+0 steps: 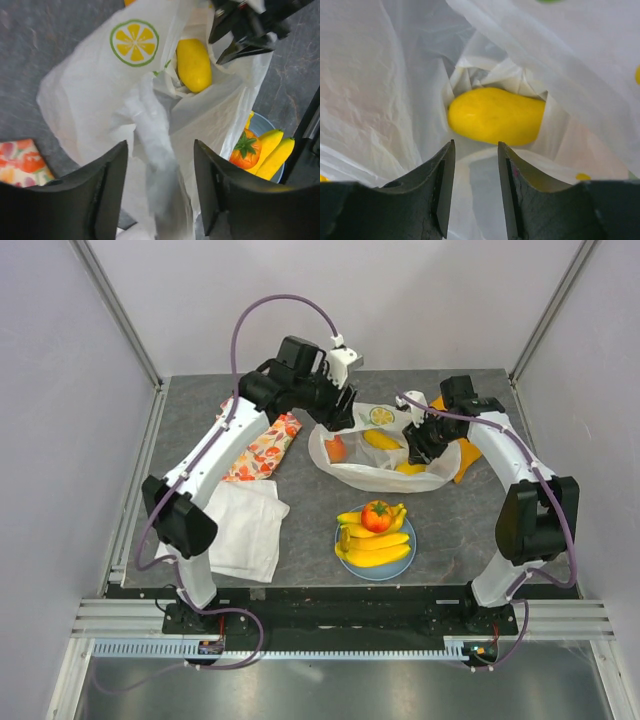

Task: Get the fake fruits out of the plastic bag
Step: Adjust the plastic bag at the center of the board.

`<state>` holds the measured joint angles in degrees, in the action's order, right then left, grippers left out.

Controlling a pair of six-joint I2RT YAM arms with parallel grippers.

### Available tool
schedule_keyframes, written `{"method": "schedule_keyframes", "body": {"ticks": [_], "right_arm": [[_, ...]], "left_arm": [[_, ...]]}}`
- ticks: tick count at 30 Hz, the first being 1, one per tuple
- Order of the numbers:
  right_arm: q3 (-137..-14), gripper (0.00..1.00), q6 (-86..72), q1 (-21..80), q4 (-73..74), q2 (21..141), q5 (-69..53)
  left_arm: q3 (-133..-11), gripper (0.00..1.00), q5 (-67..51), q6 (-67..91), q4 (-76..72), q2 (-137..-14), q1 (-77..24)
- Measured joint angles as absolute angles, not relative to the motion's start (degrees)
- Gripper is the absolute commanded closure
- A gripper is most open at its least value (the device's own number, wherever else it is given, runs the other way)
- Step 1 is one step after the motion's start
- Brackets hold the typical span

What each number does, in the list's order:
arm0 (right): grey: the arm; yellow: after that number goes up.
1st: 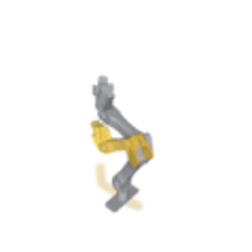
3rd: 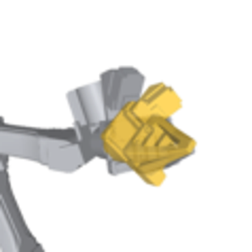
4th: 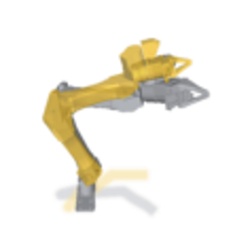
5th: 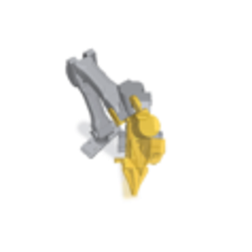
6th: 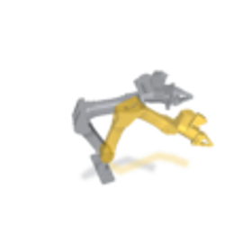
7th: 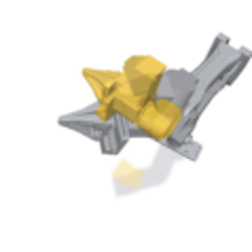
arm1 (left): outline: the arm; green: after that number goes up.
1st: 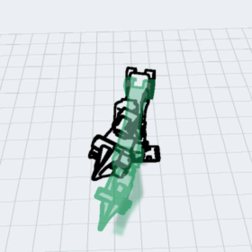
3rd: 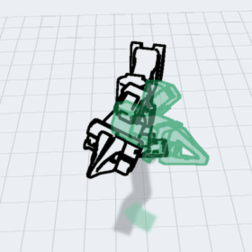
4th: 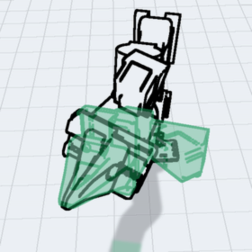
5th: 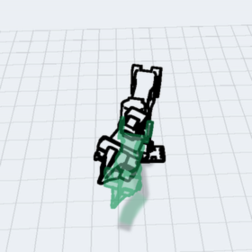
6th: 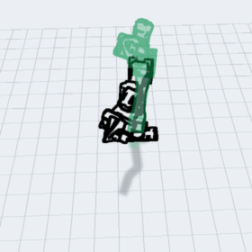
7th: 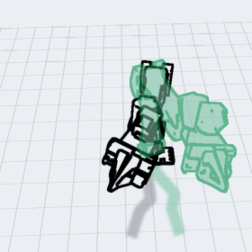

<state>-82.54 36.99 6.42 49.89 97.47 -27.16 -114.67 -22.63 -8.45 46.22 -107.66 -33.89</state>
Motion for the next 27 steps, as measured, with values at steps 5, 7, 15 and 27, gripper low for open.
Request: {"method": "schedule_keyframes", "body": {"ticks": [5, 7, 15, 27], "right_arm": [[-85.17, 0.55, 32.51, 8.14, 49.45, 99.83, -27.73], [-86.41, 0.55, 30.98, 8.12, 48.95, 101.14, -28.05], [-92.14, 0.55, 25.63, 8.91, 48.49, 107.2, -28.93], [-92.55, 0.57, 22.92, 9.26, 48.9, 109.27, -30.11]], "left_arm": [[-115.9, 0.25, -25.67, -16.47, 46.15, -98.0, -35.77], [-117.43, 0.26, -26.81, -20.27, 47.22, -95.68, -38.59], [-111.35, 0.26, -27.44, -33.52, 50.96, -96.79, -50.61], [-102.91, 0.4, -16.32, -40.95, 50.76, -105.01, -51.51]]}}
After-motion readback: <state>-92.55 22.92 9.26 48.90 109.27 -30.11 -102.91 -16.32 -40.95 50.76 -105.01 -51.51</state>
